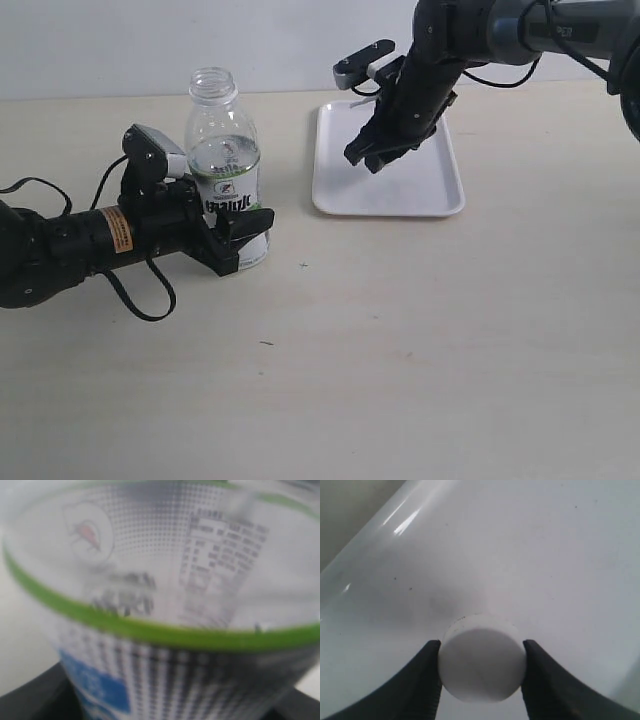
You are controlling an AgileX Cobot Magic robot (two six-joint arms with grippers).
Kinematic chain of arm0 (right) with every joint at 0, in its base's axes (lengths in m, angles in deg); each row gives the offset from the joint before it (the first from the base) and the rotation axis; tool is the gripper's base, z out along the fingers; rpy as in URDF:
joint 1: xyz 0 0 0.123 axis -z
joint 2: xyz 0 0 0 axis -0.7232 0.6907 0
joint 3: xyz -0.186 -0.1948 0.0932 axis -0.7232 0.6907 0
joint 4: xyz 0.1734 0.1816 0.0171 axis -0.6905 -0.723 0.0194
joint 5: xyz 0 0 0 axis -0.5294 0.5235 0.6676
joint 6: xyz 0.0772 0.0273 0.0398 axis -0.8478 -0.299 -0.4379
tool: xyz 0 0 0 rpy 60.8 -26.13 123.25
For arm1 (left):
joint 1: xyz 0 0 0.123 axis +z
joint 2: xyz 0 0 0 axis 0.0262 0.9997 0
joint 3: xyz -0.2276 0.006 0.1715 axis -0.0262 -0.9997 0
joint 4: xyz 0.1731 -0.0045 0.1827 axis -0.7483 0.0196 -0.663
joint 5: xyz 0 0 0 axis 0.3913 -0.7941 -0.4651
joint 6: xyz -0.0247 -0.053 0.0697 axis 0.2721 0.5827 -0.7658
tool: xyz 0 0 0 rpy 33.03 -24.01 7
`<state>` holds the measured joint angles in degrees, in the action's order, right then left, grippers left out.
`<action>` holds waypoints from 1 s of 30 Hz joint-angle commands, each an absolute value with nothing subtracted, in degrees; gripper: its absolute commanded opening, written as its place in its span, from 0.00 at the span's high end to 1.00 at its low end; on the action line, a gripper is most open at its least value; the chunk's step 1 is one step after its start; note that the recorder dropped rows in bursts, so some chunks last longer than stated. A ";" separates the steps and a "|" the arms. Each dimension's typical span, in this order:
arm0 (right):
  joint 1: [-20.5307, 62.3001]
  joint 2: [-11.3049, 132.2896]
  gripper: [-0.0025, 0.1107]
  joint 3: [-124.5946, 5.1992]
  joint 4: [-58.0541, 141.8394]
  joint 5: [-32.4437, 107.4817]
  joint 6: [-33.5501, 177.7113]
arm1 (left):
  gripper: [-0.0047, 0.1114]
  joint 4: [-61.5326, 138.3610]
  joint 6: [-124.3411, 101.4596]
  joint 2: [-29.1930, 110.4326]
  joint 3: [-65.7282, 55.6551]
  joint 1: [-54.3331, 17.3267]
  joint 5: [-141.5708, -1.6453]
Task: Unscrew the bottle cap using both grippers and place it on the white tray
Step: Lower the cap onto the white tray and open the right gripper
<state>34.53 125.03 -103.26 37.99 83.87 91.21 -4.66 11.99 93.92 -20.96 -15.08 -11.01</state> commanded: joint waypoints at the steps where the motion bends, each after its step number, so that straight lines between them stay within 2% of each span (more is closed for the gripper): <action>1: 34.80 125.24 0.98 -103.11 37.34 80.33 92.25 | 0.96 -3.80 11.87 93.97 -20.87 -15.07 -6.82; 25: 34.80 127.72 0.98 -103.11 37.33 84.31 90.55 | 0.96 -3.80 11.87 93.97 -20.87 -15.07 -6.82; 27: 34.80 127.72 0.93 -103.11 37.33 84.19 90.55 | 0.96 -3.80 11.87 93.97 -20.87 -15.07 -6.82; 30: 34.80 127.72 0.74 -103.11 37.33 83.81 90.55 | 0.96 -3.80 11.87 93.97 -20.87 -15.07 -6.82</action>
